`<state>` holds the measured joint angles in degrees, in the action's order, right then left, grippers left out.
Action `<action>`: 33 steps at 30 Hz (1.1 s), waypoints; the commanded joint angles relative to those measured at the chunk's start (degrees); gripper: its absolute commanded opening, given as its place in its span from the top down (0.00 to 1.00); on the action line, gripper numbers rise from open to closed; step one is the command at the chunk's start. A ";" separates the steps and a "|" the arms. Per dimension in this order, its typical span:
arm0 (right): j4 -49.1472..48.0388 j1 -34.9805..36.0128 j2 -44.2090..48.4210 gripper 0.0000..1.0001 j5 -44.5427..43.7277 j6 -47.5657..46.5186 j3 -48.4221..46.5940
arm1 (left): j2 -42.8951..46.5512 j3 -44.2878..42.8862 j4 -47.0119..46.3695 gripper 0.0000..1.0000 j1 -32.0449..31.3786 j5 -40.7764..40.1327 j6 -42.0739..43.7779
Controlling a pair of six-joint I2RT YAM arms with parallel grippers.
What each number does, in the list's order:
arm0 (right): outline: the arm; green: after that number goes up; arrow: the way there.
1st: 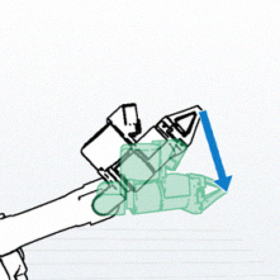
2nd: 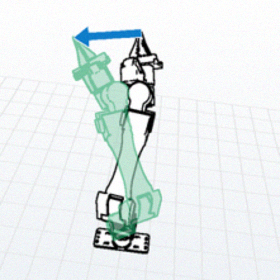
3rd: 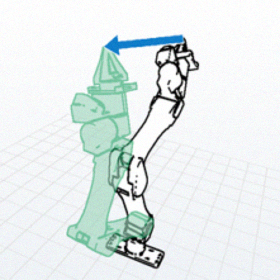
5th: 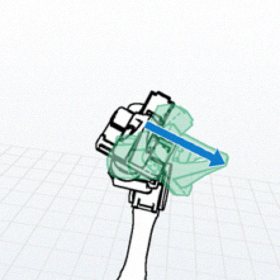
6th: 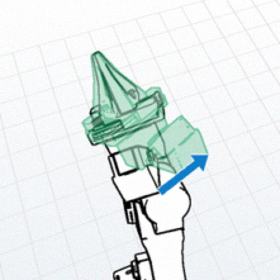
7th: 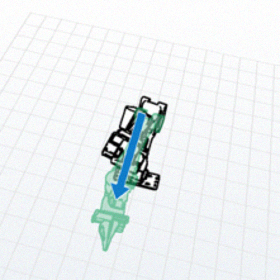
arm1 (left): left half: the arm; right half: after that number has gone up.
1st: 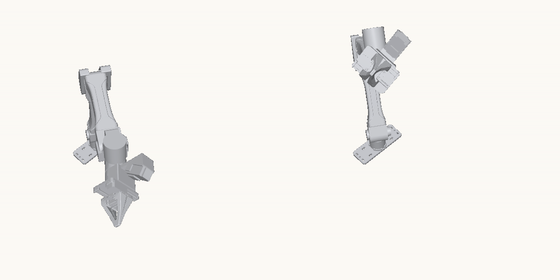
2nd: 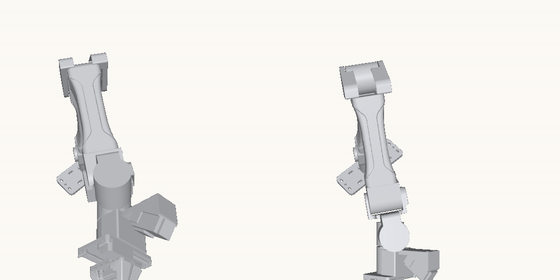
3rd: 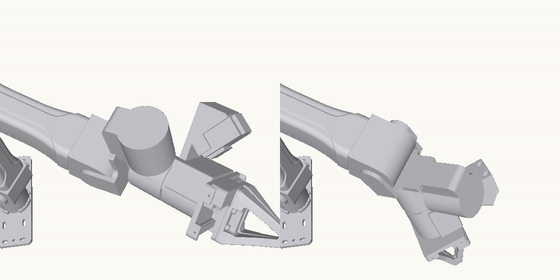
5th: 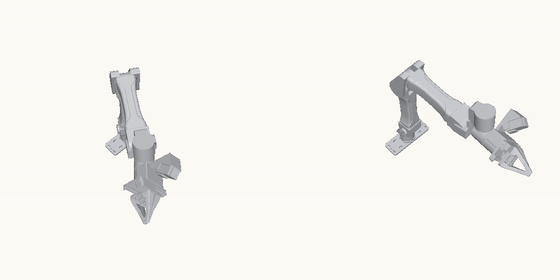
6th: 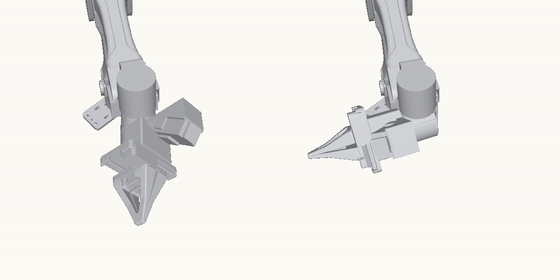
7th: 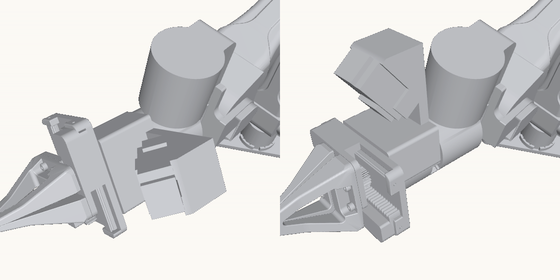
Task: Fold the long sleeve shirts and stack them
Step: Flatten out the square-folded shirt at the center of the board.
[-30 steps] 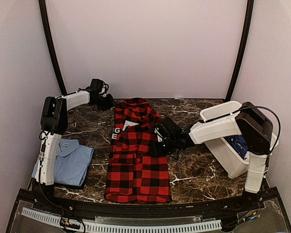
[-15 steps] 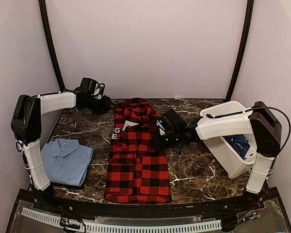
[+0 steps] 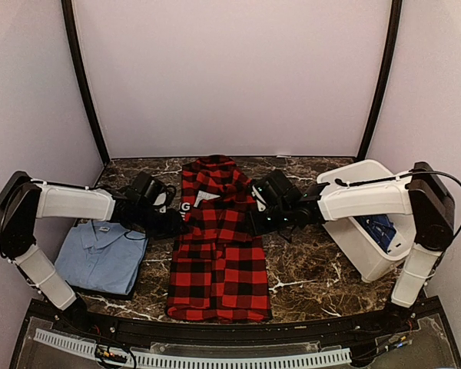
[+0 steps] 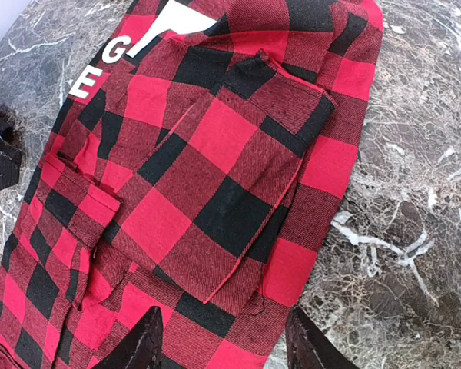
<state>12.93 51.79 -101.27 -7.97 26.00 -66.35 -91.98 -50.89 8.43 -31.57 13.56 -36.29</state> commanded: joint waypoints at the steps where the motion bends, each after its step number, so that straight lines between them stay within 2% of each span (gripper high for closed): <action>1: -0.65 -0.20 1.96 0.49 -0.40 -0.34 1.22 | 3.48 2.24 -3.10 0.49 -1.15 -1.87 -2.29; 21: -1.76 -0.20 4.44 0.49 0.28 1.25 4.81 | -3.23 -1.00 -4.96 0.64 -3.43 -3.21 -2.46; 33: -2.29 -0.20 3.86 0.49 1.07 0.82 4.51 | -5.18 -2.35 -3.27 0.65 -3.98 -7.05 -1.60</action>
<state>12.45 51.79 -98.28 -7.38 26.85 -62.22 -96.27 -51.53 4.36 -35.27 8.75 -38.63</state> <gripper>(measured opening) 0.513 0.347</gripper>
